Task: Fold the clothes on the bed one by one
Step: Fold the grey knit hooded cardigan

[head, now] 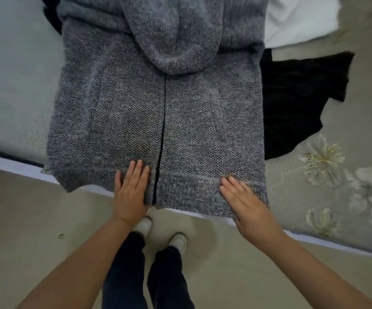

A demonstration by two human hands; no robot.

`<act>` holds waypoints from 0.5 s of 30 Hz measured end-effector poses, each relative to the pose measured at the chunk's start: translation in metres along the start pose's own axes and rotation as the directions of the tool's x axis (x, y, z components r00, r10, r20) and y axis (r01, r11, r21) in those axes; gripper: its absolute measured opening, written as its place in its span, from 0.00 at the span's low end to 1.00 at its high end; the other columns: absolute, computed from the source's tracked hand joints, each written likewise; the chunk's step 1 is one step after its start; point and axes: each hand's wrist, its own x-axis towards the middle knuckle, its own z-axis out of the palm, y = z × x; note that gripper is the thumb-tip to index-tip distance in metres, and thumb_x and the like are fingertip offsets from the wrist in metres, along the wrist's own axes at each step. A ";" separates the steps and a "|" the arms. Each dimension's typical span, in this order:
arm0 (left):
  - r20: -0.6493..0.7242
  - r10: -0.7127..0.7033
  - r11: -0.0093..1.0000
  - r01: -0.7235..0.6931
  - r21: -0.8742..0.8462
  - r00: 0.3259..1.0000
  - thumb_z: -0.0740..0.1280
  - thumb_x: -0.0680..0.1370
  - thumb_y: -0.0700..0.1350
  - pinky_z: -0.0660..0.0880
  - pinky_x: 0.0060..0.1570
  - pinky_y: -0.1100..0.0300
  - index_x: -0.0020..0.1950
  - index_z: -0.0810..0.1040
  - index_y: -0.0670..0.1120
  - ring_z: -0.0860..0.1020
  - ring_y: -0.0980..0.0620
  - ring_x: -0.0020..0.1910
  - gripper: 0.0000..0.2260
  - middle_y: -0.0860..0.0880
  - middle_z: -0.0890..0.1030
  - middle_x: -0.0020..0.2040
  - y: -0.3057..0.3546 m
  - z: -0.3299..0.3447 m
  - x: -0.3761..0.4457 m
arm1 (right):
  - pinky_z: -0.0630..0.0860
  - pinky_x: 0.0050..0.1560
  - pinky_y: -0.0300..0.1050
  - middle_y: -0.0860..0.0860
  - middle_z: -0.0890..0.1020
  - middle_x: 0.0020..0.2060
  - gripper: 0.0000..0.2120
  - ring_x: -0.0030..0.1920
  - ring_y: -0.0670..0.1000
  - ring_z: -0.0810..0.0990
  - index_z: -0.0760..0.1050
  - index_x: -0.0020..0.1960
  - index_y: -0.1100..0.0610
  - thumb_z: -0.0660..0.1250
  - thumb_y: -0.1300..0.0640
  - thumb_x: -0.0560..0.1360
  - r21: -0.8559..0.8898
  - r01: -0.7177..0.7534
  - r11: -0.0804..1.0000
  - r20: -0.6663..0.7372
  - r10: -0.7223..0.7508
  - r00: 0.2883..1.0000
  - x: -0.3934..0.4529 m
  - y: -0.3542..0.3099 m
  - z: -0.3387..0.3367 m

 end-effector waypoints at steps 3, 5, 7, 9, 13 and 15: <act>0.030 -0.091 0.994 0.092 -0.050 0.995 0.65 0.61 0.31 0.61 0.51 0.26 0.58 0.72 0.27 0.70 0.23 0.56 0.26 0.26 0.73 0.57 -0.026 -0.013 -0.006 | 0.35 0.68 0.40 0.64 0.79 0.55 0.25 0.53 0.68 0.78 0.76 0.56 0.70 0.50 0.64 0.65 0.000 -0.023 1.000 0.036 0.023 0.999 -0.010 0.003 -0.010; 0.037 -0.168 0.982 0.171 -0.079 0.985 0.61 0.64 0.31 0.58 0.56 0.28 0.60 0.70 0.25 0.67 0.22 0.58 0.25 0.24 0.70 0.59 -0.039 -0.025 -0.009 | 0.35 0.68 0.40 0.64 0.79 0.54 0.23 0.53 0.68 0.77 0.75 0.55 0.71 0.52 0.67 0.65 -0.014 -0.037 0.999 0.008 0.038 0.999 -0.011 0.001 -0.010; 0.036 -0.214 0.967 0.217 -0.130 0.976 0.58 0.66 0.24 0.57 0.61 0.31 0.62 0.67 0.24 0.64 0.22 0.61 0.23 0.23 0.66 0.61 -0.044 -0.034 -0.010 | 0.46 0.70 0.40 0.65 0.80 0.53 0.20 0.51 0.68 0.78 0.77 0.54 0.71 0.62 0.72 0.62 -0.042 -0.044 0.998 -0.017 0.044 0.999 -0.009 -0.004 -0.006; 0.066 -0.215 0.960 0.223 -0.166 0.974 0.60 0.62 0.18 0.61 0.60 0.32 0.61 0.67 0.23 0.67 0.22 0.59 0.26 0.22 0.66 0.60 -0.044 -0.044 -0.012 | 0.69 0.61 0.50 0.65 0.81 0.50 0.26 0.49 0.68 0.79 0.78 0.51 0.71 0.72 0.78 0.52 -0.039 -0.070 0.997 0.017 0.071 0.997 -0.009 -0.013 0.000; 0.068 -0.062 0.996 0.066 -0.053 0.996 0.62 0.50 0.15 0.66 0.41 0.27 0.51 0.73 0.21 0.74 0.21 0.45 0.28 0.22 0.74 0.49 -0.048 -0.057 -0.040 | 0.73 0.46 0.63 0.65 0.81 0.50 0.32 0.49 0.67 0.80 0.79 0.50 0.70 0.76 0.79 0.46 -0.067 -0.066 0.996 0.114 0.073 0.991 -0.019 -0.025 0.009; 0.122 -0.084 0.996 0.081 0.025 0.989 0.60 0.56 0.16 0.66 0.55 0.31 0.58 0.70 0.23 0.71 0.23 0.55 0.29 0.23 0.70 0.58 -0.049 -0.065 -0.064 | 0.70 0.54 0.63 0.66 0.78 0.56 0.29 0.55 0.69 0.76 0.76 0.56 0.69 0.71 0.80 0.55 -0.068 -0.082 0.994 0.192 0.094 0.977 -0.029 -0.041 0.013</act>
